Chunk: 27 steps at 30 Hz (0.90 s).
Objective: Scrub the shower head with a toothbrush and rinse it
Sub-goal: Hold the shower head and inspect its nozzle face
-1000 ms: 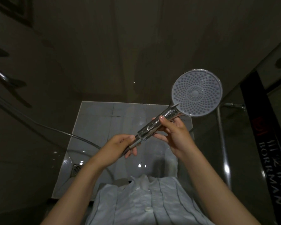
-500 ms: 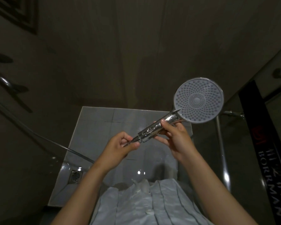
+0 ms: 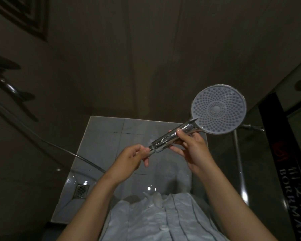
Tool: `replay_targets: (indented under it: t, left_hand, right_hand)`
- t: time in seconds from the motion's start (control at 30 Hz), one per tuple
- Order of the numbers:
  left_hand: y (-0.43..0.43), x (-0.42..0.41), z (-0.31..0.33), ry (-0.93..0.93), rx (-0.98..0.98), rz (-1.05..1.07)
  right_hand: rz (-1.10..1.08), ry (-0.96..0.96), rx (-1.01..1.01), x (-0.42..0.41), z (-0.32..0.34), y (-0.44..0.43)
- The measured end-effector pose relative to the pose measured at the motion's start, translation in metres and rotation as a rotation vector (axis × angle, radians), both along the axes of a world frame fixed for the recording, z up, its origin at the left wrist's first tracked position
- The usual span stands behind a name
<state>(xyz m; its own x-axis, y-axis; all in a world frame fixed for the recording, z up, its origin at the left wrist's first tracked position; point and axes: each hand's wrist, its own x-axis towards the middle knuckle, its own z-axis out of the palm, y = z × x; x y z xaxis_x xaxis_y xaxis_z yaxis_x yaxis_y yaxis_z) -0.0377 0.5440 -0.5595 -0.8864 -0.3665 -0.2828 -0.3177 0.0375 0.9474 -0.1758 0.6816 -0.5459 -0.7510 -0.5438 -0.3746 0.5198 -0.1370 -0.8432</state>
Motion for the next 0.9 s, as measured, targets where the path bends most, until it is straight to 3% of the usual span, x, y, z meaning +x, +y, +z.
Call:
replay_targets:
  t: [0.3, 0.47, 0.6, 0.9]
  left_hand:
    - [-0.001, -0.001, -0.004, -0.030, 0.103, 0.019]
    - [-0.002, 0.000, -0.011, -0.007, 0.011, 0.068]
    - [-0.002, -0.002, -0.017, 0.005, 0.116, 0.089]
    - [-0.002, -0.004, -0.008, 0.003, 0.157, 0.015]
  right_hand:
    - [0.007, 0.009, -0.016, 0.002, -0.002, -0.001]
    - [0.009, 0.006, -0.021, 0.002, -0.003, 0.000]
    - [0.001, 0.018, 0.006, 0.000, -0.004, 0.001]
    - [-0.010, 0.018, 0.005, -0.002, -0.005, -0.001]
